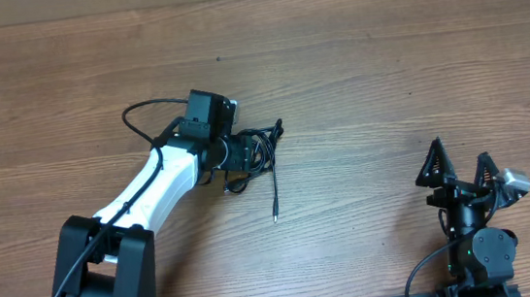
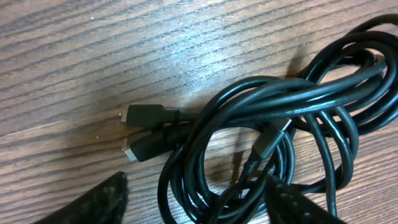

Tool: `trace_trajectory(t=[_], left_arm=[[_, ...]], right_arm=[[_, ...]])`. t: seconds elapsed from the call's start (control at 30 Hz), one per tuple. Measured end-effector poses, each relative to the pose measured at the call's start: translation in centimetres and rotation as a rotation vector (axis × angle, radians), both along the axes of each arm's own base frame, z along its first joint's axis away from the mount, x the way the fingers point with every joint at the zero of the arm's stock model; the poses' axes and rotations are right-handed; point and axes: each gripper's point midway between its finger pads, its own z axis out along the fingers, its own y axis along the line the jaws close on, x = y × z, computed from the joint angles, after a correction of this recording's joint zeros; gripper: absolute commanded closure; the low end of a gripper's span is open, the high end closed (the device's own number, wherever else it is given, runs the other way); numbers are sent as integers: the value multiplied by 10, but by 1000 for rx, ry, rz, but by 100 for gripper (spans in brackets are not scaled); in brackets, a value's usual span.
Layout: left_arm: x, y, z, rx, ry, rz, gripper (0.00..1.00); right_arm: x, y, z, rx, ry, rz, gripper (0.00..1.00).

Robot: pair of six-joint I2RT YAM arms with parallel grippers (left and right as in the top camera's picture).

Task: Untangle cables
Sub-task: 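Lower the left gripper onto the cable bundle and close on it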

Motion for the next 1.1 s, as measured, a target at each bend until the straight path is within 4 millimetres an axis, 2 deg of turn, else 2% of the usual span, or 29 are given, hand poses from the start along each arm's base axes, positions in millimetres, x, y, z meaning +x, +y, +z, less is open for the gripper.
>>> trace_trajectory(t=[0.07,0.23,0.57,0.83,1.1], left_arm=[[-1,0,0,-4,9,15,34],[-8,3,-3,-20,61,91,36],[-12,6,-6,-42,109,231,33],[-6,0,-3,-44,77,254,37],[-8,-10,-2,-52,71,244,36]], right_arm=[[0,0,0,0,1,0,0],[0,0,0,0,0,0,0],[0,0,0,0,1,0,0],[0,0,0,0,0,0,0],[0,0,0,0,0,0,0]])
